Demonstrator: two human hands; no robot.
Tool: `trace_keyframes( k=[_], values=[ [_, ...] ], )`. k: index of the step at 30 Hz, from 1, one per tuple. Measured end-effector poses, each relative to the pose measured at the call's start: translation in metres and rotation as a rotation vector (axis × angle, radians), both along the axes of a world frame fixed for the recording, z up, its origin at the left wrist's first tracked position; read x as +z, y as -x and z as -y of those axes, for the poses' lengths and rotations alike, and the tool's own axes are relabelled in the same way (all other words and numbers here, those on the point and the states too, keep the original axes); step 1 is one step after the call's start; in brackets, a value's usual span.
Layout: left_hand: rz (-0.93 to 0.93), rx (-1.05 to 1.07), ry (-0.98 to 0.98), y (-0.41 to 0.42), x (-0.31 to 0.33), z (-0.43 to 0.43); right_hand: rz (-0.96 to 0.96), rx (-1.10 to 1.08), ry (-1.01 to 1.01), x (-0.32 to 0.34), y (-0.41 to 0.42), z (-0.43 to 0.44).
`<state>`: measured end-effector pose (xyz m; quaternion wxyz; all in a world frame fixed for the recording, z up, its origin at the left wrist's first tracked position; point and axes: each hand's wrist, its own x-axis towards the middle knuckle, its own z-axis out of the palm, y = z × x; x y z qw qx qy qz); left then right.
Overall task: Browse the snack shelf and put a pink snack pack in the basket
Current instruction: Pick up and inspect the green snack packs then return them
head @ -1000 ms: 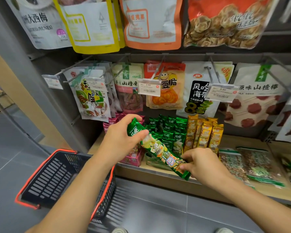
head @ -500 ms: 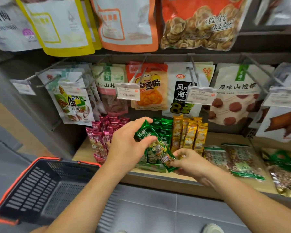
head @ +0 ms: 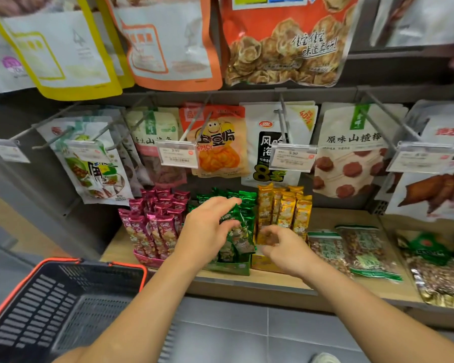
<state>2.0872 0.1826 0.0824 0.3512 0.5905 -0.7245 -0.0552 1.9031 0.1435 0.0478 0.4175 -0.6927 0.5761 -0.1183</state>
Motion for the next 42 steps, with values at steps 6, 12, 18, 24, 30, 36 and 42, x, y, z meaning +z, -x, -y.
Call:
trace_keyframes(
  k=[6, 12, 18, 24, 30, 36, 42],
  values=[
    [0.192, -0.092, -0.113, 0.01, -0.022, 0.006, 0.051, -0.038, 0.091, 0.002, 0.01, 0.03],
    [0.233, -0.081, -0.154, 0.008, -0.038, 0.014, 0.099, -0.051, 0.179, -0.006, -0.013, 0.051],
    [0.12, -0.026, -0.174, 0.0, -0.039, 0.017, -0.101, 0.061, 0.261, -0.016, -0.03, 0.062],
    [0.138, -0.021, -0.157, -0.007, -0.04, 0.022, -0.184, 0.075, 0.299, -0.029, -0.034, 0.062],
    [0.218, -0.076, -0.18, 0.0, -0.048, 0.022, -0.167, 0.065, 0.323, -0.029, -0.038, 0.059],
    [0.475, -0.063, -0.235, 0.008, -0.06, 0.025, -0.115, 0.064, 0.311, -0.022, -0.034, 0.057],
    [0.702, -0.051, -0.288, 0.018, -0.06, 0.013, -0.023, 0.087, 0.521, 0.022, -0.025, 0.04]
  ],
)
